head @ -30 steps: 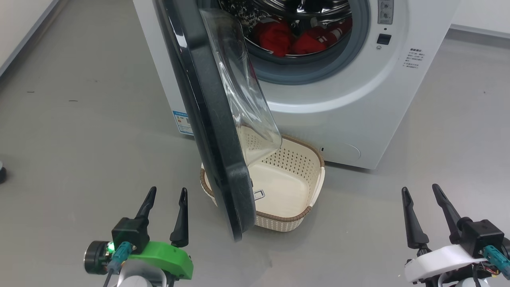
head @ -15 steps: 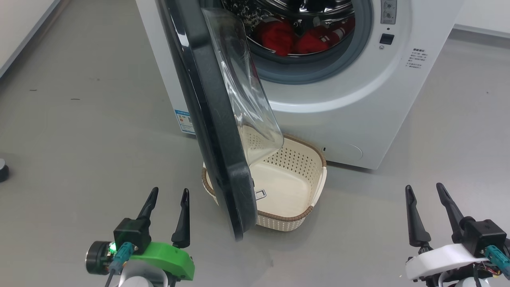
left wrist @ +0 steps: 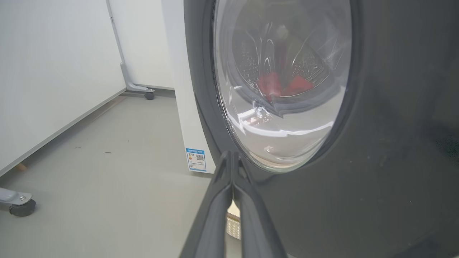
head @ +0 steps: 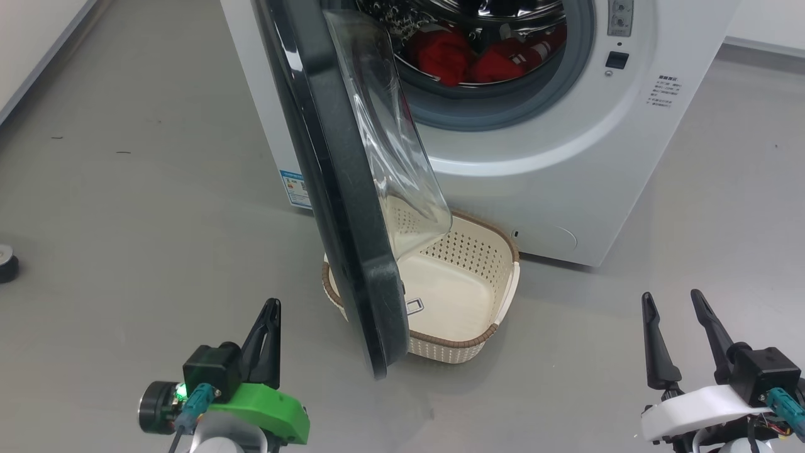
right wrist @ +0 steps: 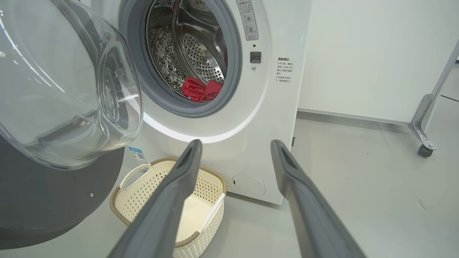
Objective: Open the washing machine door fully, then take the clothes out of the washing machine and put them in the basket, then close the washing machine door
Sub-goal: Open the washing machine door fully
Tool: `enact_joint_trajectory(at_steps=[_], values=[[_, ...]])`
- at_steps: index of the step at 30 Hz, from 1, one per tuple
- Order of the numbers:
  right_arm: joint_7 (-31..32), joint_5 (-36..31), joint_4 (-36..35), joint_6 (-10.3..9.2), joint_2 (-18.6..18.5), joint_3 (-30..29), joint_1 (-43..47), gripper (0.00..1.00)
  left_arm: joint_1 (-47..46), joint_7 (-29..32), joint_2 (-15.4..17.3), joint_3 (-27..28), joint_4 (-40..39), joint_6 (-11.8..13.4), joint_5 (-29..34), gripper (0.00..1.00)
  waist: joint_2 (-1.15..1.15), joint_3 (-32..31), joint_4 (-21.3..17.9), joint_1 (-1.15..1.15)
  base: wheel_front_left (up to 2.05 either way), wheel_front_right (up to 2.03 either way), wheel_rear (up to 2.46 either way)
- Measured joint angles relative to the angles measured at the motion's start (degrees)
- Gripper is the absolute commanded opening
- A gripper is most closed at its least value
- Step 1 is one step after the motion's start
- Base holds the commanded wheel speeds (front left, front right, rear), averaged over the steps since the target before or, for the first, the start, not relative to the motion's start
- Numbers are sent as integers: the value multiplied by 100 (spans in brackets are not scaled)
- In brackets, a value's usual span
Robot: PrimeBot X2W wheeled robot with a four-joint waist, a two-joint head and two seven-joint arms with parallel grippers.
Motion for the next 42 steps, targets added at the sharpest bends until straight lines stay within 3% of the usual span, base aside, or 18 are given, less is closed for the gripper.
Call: enact_joint_trajectory(at_steps=[12,21,27,31,37,42], values=[[0,-54,53,107,115,-174,-2,100,-33,0,2,345,-1055,9,25,0,0,26,78,0,0,0,0],[0,-152,96,213,167,-268,-10,100,-698,-33,2,375,-3215,-47,218,0,0,23,152,0,0,0,0],[0,-253,181,315,221,-225,-23,100,-767,-34,4,-111,-3845,-238,115,0,0,-25,126,0,0,0,0],[0,-258,191,335,266,-254,-23,100,-714,-34,12,-747,-3922,-510,-58,0,0,-51,78,0,0,0,0],[0,-310,253,365,303,-261,-20,100,-360,133,33,-1637,-3606,-907,-140,0,0,-56,33,0,0,0,0],[0,-357,285,413,319,-276,-20,100,-125,450,58,-1965,-3197,-970,-265,0,0,-50,-16,0,0,0,0]])
